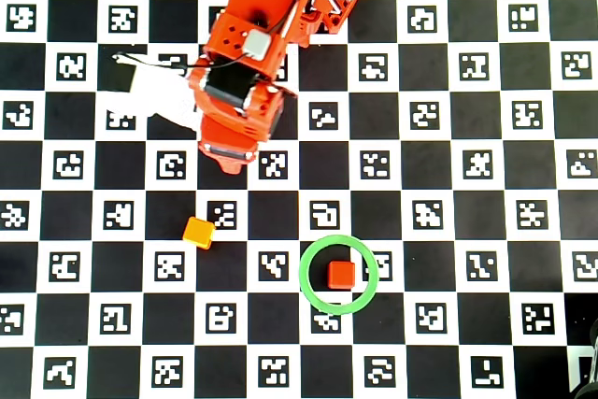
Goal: Grab the red cube then put it in the green circle then put the blue cube on top and finally the orange cube on top
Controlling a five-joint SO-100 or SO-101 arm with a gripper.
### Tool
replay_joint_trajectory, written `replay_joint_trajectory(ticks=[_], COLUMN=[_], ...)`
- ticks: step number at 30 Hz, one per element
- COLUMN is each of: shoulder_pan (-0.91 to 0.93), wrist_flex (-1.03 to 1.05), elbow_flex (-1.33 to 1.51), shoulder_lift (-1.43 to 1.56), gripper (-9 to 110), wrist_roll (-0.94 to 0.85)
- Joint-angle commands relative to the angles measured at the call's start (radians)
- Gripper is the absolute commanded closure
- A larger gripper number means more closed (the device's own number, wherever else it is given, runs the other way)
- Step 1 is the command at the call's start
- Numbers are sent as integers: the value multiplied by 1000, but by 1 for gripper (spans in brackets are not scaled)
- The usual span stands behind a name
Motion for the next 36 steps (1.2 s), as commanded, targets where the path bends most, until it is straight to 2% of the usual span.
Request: replay_joint_trajectory(ticks=[1,9,16,26,36], shoulder_pan=[-91,-252,-357,-408,-419], wrist_flex=[52,101,2,-101,-91], elbow_flex=[-189,-393,-431,-508,-675], shoulder_lift=[57,-63,-158,-330,-508], gripper=[94,94,95,95,95], wrist_roll=[31,114,166,206,229])
